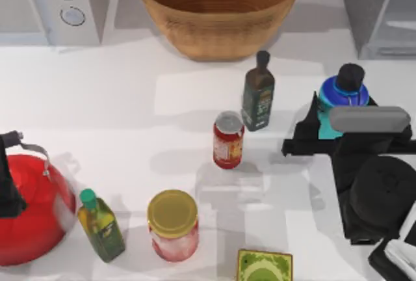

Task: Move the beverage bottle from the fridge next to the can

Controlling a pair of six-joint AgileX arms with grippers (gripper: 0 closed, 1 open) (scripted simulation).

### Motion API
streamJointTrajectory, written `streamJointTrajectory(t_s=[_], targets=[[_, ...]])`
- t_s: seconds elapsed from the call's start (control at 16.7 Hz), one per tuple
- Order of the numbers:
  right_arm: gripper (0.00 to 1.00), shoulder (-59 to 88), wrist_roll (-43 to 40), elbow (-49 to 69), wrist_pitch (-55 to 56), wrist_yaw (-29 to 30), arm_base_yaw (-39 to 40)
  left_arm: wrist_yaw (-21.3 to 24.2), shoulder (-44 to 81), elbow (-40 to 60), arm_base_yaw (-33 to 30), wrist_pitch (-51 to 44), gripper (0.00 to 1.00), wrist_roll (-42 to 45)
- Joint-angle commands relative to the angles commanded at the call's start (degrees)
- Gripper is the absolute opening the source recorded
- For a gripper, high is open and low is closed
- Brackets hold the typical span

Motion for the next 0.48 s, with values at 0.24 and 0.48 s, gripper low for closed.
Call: streamJointTrajectory(t_s=[0.24, 0.48], targets=[[0.0, 0.0, -0.1, -0.2, 0.2, 0.2, 0.2, 0.0, 0.0, 0.0, 0.0, 0.0, 1.0, 0.0], [0.23, 0.0, -0.1, -0.2, 0.2, 0.2, 0.2, 0.0, 0.0, 0.0, 0.0, 0.0, 1.0, 0.0]])
